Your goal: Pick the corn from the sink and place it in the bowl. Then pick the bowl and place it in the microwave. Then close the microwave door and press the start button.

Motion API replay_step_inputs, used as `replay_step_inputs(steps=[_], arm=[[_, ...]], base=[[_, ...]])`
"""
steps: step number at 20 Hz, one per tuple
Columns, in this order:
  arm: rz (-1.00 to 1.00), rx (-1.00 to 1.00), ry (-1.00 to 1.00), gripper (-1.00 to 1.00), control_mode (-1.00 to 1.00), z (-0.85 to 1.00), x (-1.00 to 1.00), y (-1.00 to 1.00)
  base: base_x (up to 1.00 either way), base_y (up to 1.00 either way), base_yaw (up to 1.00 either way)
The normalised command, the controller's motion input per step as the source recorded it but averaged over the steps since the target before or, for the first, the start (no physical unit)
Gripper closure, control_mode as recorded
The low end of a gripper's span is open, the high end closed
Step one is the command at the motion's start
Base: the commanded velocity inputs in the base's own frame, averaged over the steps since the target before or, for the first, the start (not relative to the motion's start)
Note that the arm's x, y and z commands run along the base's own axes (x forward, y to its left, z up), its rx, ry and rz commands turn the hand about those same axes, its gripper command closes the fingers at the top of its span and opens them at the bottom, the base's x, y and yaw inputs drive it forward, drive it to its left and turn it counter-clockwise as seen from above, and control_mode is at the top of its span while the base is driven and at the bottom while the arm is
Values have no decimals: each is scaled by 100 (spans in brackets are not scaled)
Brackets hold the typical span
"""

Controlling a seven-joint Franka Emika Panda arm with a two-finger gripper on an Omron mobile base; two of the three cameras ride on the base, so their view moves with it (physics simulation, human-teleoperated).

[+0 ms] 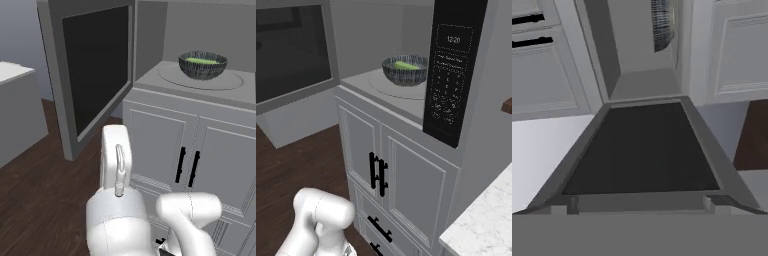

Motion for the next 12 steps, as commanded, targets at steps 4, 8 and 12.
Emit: replay_step_inputs(steps=[4, 8, 12], arm=[[-18, -1, -17, -100, -100, -65, 61, 54], [-19, -3, -19, -100, -100, -63, 77, 74], [-19, -2, -14, -100, -100, -52, 97, 80]], base=[[0, 0, 0], [0, 0, 0], [0, 0, 0]])
